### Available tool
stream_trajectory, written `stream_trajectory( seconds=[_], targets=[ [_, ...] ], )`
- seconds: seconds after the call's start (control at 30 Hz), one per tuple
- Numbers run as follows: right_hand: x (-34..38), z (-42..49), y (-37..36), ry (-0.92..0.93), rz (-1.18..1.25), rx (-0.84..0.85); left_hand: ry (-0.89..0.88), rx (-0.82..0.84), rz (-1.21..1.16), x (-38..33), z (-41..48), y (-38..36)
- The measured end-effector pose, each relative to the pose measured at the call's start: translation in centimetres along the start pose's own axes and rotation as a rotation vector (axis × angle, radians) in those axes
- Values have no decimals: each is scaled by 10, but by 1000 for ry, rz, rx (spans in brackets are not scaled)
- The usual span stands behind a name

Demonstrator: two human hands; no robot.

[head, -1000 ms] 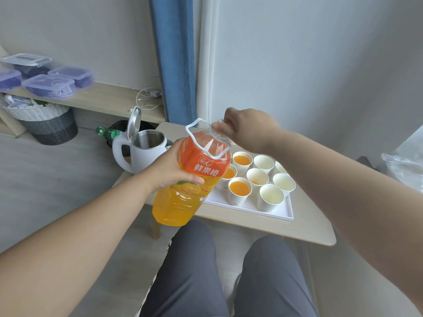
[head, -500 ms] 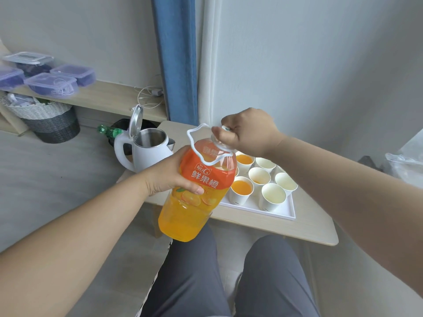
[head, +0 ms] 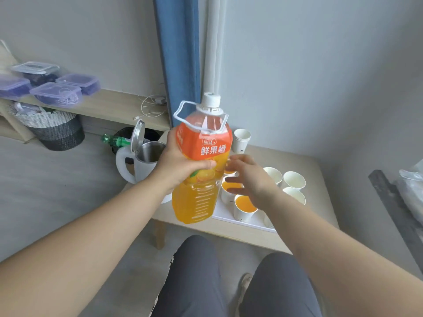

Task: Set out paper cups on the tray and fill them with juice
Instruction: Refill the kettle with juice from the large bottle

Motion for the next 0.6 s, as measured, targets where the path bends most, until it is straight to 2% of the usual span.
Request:
stream_trajectory(
  seconds=[0.07,0.17,0.33,0.6],
  targets=[
    [1,11,-11,-11,24,54,-13,-70,-29,-14,20,-5],
    [25,38,-19,24,53,47,-10,-106,-33,-27,52,-16],
    [72,104,-28,5,-7,40,30,-83,67,-34,116,-37],
    [97,225,-64,-77,112,-27,83,-181,302,-19,223,-61]
  ],
)
Point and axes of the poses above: each hand's wrist, its own z-axis towards the middle knuckle, its own y-axis out of the back of the hand, x = y × z, the point moved 9 cm from there along z, towards the middle knuckle, and after that the axes turned 13 degrees about -x, right-handed, at the moved point
